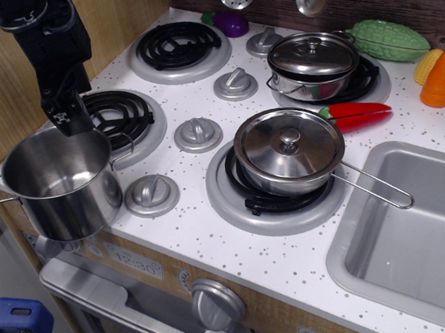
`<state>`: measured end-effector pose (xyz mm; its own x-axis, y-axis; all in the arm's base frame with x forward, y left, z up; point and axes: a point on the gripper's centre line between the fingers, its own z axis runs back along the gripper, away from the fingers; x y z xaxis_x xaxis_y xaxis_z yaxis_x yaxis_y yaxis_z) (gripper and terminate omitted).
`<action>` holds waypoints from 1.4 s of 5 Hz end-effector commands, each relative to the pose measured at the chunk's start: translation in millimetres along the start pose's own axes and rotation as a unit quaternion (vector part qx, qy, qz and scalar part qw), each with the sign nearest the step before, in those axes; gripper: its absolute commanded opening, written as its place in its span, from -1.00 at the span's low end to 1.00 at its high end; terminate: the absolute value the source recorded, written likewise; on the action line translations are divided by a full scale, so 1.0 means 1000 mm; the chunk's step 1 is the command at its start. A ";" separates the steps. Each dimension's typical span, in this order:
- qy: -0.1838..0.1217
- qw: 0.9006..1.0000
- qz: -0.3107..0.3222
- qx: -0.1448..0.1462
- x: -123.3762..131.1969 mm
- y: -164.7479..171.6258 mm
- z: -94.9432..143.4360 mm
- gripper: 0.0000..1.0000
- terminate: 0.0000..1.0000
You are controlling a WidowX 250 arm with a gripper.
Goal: Put pot on stove which is near stove
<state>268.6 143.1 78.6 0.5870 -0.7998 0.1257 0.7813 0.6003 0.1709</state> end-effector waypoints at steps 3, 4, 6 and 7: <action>-0.012 1.000 0.002 -0.004 -0.005 0.000 -0.009 1.00 -1.00; -0.013 1.000 0.005 -0.004 -0.007 -0.002 -0.014 1.00 -1.00; -0.020 1.000 0.014 -0.006 -0.011 -0.004 -0.023 -1.00 -1.00; -0.025 0.999 0.016 -0.014 -0.013 -0.002 -0.026 -1.00 -1.00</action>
<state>260.6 146.2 40.0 0.5928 -0.7843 0.1832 0.7824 0.6147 0.0998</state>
